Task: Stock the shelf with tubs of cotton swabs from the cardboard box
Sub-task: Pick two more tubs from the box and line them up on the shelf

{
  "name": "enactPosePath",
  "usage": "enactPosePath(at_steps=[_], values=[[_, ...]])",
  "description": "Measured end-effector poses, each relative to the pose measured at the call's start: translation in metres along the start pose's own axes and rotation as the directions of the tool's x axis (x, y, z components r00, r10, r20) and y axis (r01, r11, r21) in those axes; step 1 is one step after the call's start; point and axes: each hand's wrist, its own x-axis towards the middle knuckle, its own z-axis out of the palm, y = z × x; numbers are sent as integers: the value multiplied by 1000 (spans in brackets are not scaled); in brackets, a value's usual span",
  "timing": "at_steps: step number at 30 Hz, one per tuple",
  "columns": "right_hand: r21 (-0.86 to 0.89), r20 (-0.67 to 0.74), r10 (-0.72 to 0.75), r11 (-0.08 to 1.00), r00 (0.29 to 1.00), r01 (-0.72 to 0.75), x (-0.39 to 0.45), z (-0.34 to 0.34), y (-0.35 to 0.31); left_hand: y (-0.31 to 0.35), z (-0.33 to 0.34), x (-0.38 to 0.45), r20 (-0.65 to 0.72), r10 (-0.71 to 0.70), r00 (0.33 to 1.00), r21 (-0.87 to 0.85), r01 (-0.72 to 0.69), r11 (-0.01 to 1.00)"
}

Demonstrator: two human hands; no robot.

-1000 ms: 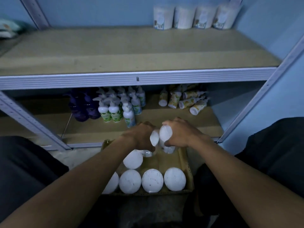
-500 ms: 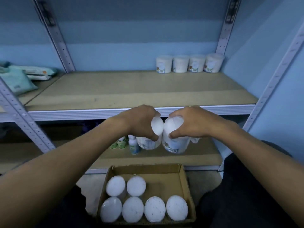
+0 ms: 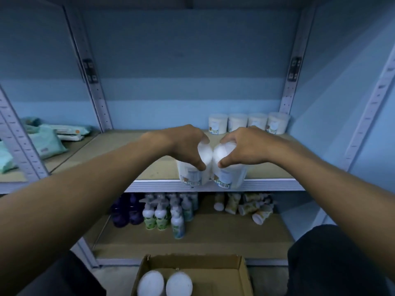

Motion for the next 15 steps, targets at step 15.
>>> enactPosePath(at_steps=[15], values=[[6, -4, 25, 1000, 1000, -25, 72, 18, -8, -49, 7, 56, 133, -83, 988, -28, 88, 996]])
